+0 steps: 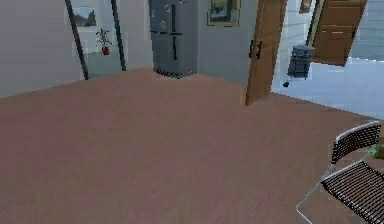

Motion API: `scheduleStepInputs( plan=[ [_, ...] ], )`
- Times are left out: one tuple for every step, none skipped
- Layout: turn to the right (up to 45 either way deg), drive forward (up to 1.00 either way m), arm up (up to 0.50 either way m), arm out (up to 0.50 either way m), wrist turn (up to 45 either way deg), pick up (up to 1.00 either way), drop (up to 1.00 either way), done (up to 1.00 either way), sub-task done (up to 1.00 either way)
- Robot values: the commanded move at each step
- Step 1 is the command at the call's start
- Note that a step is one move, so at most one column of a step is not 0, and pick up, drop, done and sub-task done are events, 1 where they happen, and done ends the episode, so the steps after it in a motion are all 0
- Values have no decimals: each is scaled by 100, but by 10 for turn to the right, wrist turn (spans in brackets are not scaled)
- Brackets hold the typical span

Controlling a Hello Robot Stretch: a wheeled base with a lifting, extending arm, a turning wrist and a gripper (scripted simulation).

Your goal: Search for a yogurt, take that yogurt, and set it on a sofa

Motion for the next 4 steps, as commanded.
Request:
scheduleStepInputs(
  plan=[
    [-360, 0, 0, 0, 0, 0, 0, 0, 0],
    [0, 15, 0, 0, 0, 0, 0, 0, 0],
    [450, 0, 0, 0, 0, 0, 0, 0, 0],
    [450, 0, 0, 0, 0, 0, 0, 0, 0]
  ],
)
